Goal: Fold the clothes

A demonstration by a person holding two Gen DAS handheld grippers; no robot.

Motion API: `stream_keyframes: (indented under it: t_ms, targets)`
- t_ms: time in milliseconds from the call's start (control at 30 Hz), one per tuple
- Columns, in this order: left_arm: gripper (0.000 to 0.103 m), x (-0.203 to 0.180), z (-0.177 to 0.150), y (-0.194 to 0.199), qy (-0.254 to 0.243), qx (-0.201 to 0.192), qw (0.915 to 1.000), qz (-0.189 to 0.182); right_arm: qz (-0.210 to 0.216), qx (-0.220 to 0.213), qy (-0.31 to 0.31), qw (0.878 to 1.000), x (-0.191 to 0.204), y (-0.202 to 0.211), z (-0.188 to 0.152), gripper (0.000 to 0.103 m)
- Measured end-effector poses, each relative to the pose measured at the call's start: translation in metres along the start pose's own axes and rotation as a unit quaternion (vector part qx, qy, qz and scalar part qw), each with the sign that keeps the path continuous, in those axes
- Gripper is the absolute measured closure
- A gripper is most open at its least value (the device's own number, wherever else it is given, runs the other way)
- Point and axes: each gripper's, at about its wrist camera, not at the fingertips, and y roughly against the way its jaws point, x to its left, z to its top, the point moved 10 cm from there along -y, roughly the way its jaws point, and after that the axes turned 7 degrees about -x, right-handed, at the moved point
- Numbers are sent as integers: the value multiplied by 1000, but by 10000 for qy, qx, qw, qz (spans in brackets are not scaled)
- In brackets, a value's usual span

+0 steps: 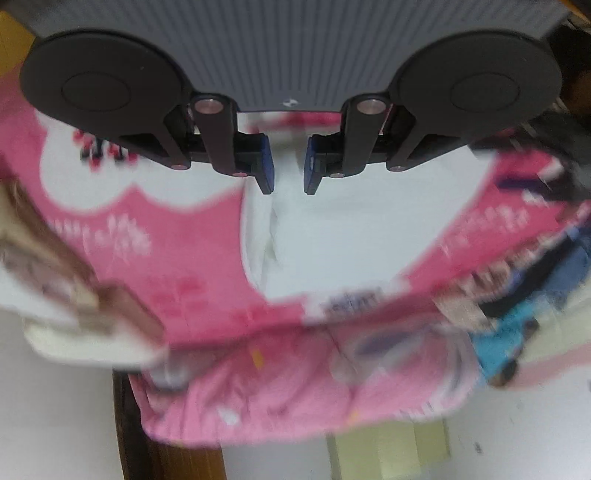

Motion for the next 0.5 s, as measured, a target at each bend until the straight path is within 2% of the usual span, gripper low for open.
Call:
stream_keyframes:
  t_ms: [133,233,400,500]
  targets:
    - [20,-2,2,-11,62,216,9997,-36,-236,188,-277,9992,-14,13,-16,86]
    - [13,-5,1,-17,-45,355,9994,7,-424,-1,-269,9987,-20,30,-10,86]
    - [7,-7,1,-23,-131,599,9979,198,106,-598,-280,9978,3,33,24,86]
    - [3,-9,1,-25,-146,696,9970,314,373,-570,-22,9977,29,15,28,86]
